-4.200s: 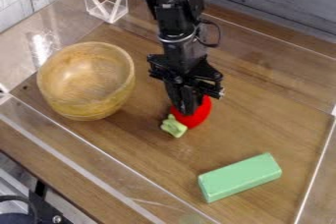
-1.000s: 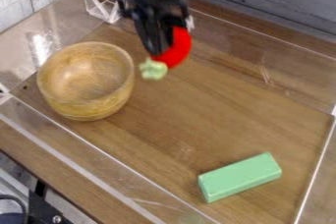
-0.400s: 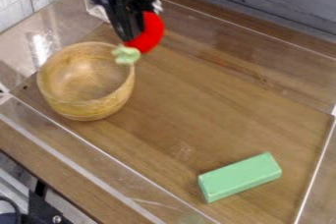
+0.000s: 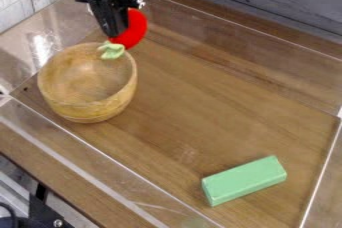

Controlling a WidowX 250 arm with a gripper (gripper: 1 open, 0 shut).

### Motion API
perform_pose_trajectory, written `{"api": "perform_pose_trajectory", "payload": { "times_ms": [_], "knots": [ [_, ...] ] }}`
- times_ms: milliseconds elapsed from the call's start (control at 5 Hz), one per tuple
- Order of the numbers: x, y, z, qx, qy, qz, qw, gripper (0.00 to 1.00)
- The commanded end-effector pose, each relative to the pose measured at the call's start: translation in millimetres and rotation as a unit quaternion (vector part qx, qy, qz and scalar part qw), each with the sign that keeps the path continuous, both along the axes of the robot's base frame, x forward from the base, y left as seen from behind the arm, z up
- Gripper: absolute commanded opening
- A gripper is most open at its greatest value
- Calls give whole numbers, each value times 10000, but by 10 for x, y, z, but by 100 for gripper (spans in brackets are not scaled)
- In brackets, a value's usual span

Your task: Move the red object to the left side of the table

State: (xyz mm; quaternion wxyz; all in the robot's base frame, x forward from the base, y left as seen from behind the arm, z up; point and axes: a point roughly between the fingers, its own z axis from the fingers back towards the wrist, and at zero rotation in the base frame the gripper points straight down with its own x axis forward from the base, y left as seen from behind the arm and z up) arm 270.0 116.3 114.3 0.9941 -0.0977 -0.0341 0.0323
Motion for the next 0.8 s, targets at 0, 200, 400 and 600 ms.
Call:
{"api": "perform_pose_trajectory", "payload": {
  "times_ms": [0,200,400,600],
  "knots": [
    [78,119,83,172,-213,11,9996,0],
    [93,162,36,150,-179,36,9997,100],
    [113,201,8,106,-153,68,9998,100],
    [65,211,-42,102,-75,63,9999,100]
  ]
}}
